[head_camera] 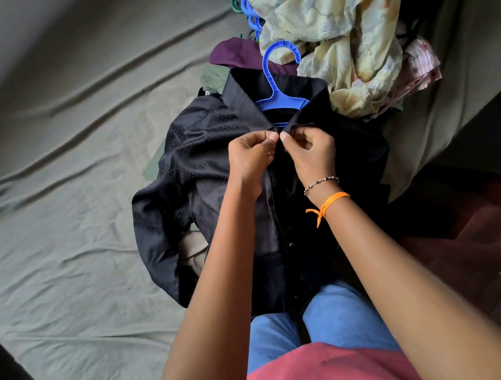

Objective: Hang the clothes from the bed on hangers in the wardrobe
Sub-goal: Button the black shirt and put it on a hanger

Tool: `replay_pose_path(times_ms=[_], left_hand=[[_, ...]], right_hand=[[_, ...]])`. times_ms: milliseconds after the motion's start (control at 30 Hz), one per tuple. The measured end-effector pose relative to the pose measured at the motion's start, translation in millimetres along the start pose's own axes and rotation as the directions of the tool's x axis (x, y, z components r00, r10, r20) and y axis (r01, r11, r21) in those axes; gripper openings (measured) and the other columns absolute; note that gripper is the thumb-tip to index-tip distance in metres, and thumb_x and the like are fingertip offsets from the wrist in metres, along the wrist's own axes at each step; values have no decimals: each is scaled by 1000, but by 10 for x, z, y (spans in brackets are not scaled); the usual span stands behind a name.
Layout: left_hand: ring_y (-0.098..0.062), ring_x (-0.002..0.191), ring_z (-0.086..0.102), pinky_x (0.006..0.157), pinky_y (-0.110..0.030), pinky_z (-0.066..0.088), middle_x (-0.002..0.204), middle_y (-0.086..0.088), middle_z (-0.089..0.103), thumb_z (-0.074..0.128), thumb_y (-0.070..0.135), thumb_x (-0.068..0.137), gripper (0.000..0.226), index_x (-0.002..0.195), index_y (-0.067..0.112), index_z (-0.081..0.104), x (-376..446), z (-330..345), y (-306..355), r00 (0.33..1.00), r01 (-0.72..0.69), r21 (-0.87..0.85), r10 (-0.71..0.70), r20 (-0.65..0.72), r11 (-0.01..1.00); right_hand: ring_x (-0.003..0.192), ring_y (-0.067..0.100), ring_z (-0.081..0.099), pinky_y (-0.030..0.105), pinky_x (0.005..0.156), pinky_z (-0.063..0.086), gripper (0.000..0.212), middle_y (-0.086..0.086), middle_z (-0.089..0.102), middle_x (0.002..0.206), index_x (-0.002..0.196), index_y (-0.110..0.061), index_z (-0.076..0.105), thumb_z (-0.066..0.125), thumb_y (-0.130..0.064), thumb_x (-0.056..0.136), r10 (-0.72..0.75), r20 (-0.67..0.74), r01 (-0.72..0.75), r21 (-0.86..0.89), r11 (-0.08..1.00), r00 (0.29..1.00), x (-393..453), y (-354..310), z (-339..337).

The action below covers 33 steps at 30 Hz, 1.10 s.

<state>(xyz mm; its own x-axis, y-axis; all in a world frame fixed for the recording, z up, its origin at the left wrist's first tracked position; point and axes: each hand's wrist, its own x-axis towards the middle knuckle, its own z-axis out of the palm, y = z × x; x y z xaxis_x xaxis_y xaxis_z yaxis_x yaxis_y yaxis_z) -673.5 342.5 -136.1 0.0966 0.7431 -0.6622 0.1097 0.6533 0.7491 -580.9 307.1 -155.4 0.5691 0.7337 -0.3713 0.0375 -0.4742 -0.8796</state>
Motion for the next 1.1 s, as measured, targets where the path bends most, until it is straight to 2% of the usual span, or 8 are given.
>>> replay_pose_path(times_ms=[133,300,433,567,700,800,900,1100], left_hand=[[3,42,45,53,-12,43,42,12,49,59,6,91,22,70,13,59,-12,-4,32,987,157,-101,-154,44,982],[0,43,44,50,-11,41,44,9,53,62,2,88,22,68,12,62,3,-16,77,988,150,-27,-149,28,988],[1,41,43,51,-11,42,45,7,52,64,0,86,20,68,10,63,-6,-85,107,983,148,55,-153,98,987],[1,41,44,50,-11,40,44,9,55,66,-2,83,20,67,9,64,-27,-120,108,989,57,171,-79,126,984],[-5,52,51,62,-21,47,50,4,58,67,1,83,23,65,14,67,-18,-165,127,989,-44,350,-7,145,936],[-10,59,53,67,-25,49,61,-3,61,67,9,84,18,67,13,67,-61,-150,135,988,-16,344,-38,150,939],[-8,55,52,61,-22,45,58,-1,61,75,22,79,19,63,13,68,-63,-110,51,998,-36,354,13,66,935],[4,46,44,54,-15,38,54,8,56,67,14,85,23,63,15,63,-78,0,-69,981,-160,369,190,-46,916]], right_hand=[[71,16,66,27,72,55,14,4,68,76,87,1,71,73,-11,79,-36,60,40,-63,997,998,-7,5,-79],[70,22,68,35,74,58,8,7,68,72,82,0,71,68,-6,79,4,103,-10,59,998,995,-44,33,-150],[62,12,67,27,66,56,22,-2,68,61,69,-8,69,58,3,85,103,148,-130,183,975,984,-43,39,-190],[55,5,65,22,64,56,17,-10,66,57,67,-13,67,71,0,77,122,129,-136,111,984,984,-73,26,-172],[57,5,64,23,65,55,18,-4,67,65,66,-17,65,75,-4,74,110,102,-115,49,992,989,-79,52,-166],[62,6,62,22,67,52,15,-4,66,68,69,-15,65,75,-5,73,58,128,-56,-26,998,990,-30,70,-182],[68,9,63,20,69,52,8,3,68,75,79,-8,67,75,-8,76,-2,175,21,-111,994,985,-24,64,-193],[72,15,61,27,73,52,3,0,63,76,88,-4,63,62,-7,87,-47,237,83,-142,986,970,-25,56,-228]])
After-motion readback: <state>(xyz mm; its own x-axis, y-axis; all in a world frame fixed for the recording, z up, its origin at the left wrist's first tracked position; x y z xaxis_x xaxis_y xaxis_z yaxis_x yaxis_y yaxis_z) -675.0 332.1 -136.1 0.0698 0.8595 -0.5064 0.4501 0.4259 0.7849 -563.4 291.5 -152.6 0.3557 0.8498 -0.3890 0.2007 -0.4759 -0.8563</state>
